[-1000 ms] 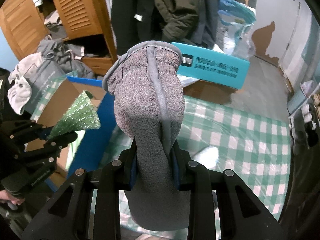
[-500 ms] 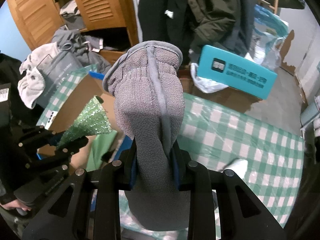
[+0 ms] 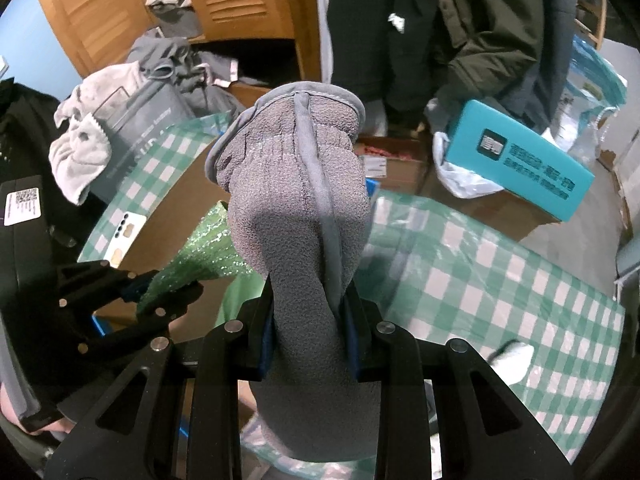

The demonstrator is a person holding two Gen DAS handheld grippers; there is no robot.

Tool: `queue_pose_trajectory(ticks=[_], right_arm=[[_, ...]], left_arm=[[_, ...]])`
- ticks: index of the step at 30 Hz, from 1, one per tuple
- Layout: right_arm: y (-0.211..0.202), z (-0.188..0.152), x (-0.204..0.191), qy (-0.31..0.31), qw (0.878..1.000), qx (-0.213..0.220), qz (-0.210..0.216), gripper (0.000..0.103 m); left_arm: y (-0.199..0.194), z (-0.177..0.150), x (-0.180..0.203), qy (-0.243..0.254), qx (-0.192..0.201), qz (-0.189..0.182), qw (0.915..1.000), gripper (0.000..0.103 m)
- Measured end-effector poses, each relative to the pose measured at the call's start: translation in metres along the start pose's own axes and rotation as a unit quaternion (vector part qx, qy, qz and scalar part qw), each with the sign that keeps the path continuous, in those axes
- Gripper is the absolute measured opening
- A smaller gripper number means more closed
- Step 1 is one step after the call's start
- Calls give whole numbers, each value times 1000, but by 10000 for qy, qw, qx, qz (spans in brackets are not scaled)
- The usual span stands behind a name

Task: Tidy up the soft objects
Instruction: 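Carry the green pad and grey sleeve over the box with both tools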

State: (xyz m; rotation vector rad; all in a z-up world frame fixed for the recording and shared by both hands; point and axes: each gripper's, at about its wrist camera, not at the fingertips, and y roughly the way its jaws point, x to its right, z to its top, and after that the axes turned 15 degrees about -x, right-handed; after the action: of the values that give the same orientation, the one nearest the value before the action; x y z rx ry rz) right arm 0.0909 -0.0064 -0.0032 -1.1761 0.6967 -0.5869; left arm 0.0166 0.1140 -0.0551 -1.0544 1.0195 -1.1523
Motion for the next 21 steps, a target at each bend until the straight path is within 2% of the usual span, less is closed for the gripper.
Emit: queue_pose_trajectory(ticks=[16,18,20,21], right_arm=[[35,26,-39,-150,9991,-357,169,27],[39,29,-44,-166,9988,-402,202,29],[43,30,-47,-202,9985,-455,246,36],[45,31,-49,-225,9982,-498,260,45]], left_arm=[[18,-13,-42,-432,-211,16,9988,17],[19,-14,-45,-477,-232,31,9986,27],[20,-15,-48,-531,-215,27,9984,42],[21,-15,-50,-558,-215,49,9982,45]])
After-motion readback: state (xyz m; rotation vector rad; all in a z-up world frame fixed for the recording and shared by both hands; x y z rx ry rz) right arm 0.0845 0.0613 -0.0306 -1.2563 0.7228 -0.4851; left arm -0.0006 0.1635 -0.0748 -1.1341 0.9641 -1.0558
